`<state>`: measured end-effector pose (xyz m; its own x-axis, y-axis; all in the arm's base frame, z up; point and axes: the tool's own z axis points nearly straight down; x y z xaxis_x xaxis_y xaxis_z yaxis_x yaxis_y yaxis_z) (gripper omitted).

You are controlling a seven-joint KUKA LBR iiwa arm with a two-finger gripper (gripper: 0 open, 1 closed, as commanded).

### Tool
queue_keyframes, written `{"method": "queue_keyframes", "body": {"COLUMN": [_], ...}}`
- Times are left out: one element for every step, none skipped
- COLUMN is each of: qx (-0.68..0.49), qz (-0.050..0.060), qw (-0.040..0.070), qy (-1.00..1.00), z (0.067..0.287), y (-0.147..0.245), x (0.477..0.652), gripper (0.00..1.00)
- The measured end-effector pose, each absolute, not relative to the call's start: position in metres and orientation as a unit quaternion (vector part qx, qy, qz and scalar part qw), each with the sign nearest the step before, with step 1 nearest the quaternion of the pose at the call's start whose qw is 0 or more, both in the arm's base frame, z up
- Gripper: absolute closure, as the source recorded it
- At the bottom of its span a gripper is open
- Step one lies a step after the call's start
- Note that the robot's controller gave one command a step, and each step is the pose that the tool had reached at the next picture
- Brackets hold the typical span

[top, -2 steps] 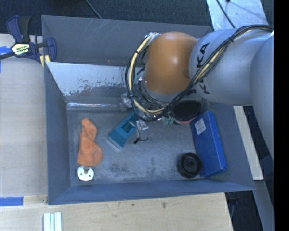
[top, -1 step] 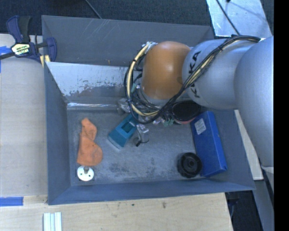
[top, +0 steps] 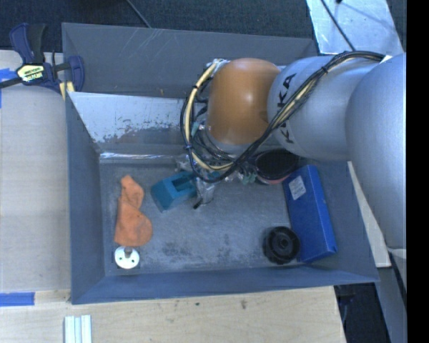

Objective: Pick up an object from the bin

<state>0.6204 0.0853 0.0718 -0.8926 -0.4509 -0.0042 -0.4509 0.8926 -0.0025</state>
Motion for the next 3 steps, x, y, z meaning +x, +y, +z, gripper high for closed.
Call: {"method": "queue_keyframes", "body": {"qx": [-0.232,-0.231,-0.232], "qz": [-0.001,0.0,0.0], "qw": [0.002,0.002,-0.003], "qy": [0.973,0.973,0.973], "z": [0.072,0.074,0.089], "y": [0.085,0.085,0.085], "x": [0.62,0.62,0.617], "gripper": [1.0,1.0,1.0]}}
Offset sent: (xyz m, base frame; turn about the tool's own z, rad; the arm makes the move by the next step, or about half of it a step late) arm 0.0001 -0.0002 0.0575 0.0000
